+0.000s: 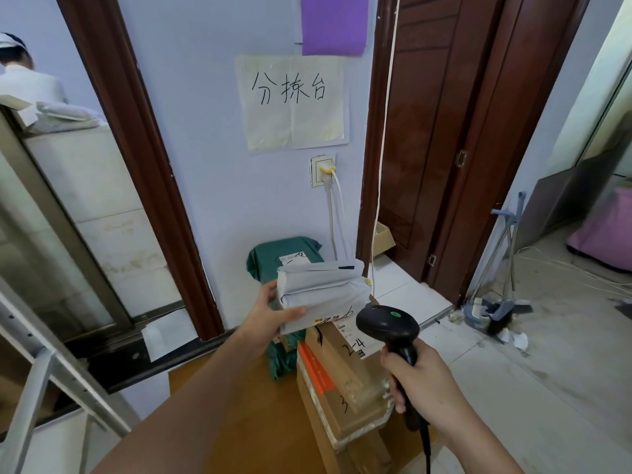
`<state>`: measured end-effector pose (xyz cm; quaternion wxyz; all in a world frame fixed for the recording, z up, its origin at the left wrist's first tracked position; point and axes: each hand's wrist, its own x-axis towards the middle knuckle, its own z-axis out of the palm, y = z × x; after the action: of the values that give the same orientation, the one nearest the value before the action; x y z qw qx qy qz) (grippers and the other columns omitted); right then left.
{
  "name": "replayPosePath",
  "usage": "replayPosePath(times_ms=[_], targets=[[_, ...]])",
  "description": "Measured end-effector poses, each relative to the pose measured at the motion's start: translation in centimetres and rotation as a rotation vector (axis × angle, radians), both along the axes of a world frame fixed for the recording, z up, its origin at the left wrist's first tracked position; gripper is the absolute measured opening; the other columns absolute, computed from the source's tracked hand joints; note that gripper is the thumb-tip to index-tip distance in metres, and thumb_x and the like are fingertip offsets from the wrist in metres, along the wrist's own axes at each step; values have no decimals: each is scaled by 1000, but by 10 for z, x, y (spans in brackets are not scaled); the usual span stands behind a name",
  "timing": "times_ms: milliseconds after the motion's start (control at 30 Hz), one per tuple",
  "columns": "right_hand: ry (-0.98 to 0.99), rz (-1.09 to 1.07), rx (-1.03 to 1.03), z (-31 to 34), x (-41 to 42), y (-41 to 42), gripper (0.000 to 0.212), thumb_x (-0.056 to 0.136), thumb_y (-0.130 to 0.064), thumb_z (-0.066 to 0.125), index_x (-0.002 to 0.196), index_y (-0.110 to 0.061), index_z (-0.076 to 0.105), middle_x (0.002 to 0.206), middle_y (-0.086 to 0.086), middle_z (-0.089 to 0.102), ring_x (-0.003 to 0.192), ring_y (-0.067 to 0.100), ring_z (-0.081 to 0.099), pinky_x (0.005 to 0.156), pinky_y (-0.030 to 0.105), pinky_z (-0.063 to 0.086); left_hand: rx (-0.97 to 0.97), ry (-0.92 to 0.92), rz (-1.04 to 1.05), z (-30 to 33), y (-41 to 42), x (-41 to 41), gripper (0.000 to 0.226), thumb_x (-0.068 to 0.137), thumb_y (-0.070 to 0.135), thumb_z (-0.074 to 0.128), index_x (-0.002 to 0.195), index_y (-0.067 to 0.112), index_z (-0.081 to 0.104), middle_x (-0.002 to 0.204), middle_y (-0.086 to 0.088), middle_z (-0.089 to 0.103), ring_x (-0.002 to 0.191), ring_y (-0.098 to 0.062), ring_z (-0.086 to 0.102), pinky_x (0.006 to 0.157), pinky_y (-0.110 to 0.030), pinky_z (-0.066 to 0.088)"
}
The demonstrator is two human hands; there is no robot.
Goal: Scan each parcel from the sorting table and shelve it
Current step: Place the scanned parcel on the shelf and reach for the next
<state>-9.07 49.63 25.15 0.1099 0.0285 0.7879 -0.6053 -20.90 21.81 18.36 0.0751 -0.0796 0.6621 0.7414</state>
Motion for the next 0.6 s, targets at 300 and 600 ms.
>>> replayPosePath(times_ms=[300,600], targets=[[5,9,11,0,0,-4,9,95,-9,59,95,0,59,58,9,54,48,22,50,53,34,52,-178,-36,-106,-4,-4,11,92,82,7,82,150,43,32,141,7,48,118,-26,62,80,-42,64],[1,29,3,2,8,-5,11,95,-8,58,94,3,57,57,8,52,48,21,49,54,34,51,31,-22,-93,0,-2,18,93,82,-12,74,145,49,44,140,5,49,126,-28,55,96,-48,59]])
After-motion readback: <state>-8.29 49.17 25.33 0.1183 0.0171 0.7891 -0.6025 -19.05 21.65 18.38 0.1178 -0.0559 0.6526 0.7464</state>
